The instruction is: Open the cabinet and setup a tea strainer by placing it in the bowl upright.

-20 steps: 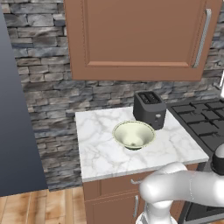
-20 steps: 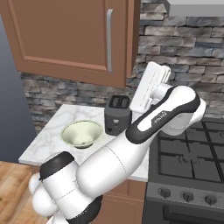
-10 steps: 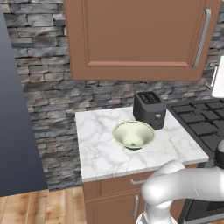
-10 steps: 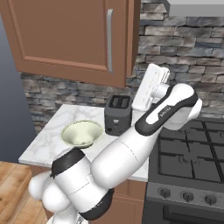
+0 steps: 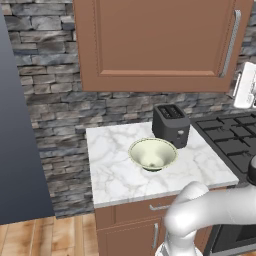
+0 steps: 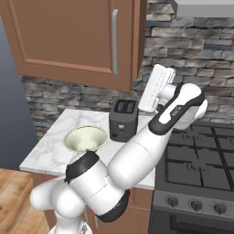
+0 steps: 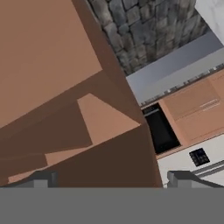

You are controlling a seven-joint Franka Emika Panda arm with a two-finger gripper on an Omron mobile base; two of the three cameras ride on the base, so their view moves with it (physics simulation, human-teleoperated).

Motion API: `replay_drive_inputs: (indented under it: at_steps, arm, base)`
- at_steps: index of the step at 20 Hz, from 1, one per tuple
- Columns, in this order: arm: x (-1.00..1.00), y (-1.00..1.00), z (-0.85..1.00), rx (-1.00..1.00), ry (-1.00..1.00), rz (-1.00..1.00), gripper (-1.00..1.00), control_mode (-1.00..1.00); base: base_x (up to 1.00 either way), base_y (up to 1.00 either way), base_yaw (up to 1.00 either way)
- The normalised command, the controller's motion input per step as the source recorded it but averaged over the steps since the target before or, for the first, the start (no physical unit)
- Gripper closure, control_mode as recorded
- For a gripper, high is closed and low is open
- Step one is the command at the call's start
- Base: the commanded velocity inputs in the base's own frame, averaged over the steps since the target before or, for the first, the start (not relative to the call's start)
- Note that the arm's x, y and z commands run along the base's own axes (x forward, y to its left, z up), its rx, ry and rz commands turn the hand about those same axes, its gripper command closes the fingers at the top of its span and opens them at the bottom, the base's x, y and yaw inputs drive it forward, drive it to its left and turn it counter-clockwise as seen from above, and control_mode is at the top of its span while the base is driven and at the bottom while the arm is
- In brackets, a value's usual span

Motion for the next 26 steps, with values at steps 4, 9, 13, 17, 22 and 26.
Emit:
replay_drive_inputs:
  at_steps: [4,9,13,17,22,26]
  arm:
    - [0.24,0.19,0.00,-0.01,-0.07,0.00,-1.00,-1.00]
    - [0.21,0.14,0.00,-0.03,-0.10,0.00,-1.00,-1.00]
    - [0.01,0.31,0.04,-0.01,-0.15,0.03,-1.00,-1.00]
    - [-0.16,0.47,0.21,0.00,-0.21,0.09,-1.00,-1.00]
    - [-0.37,0.35,0.25,0.00,-0.21,0.11,-1.00,-1.00]
    - [-0.50,0.19,0.27,0.00,-0.21,0.14,-1.00,-1.00]
  base:
    - [0.00,0.00,0.00]
    - [0.00,0.00,0.00]
    - [0.00,0.00,0.00]
    - [0.00,0.00,0.00]
    - [0.00,0.00,0.00]
    - [0.00,0.00,0.00]
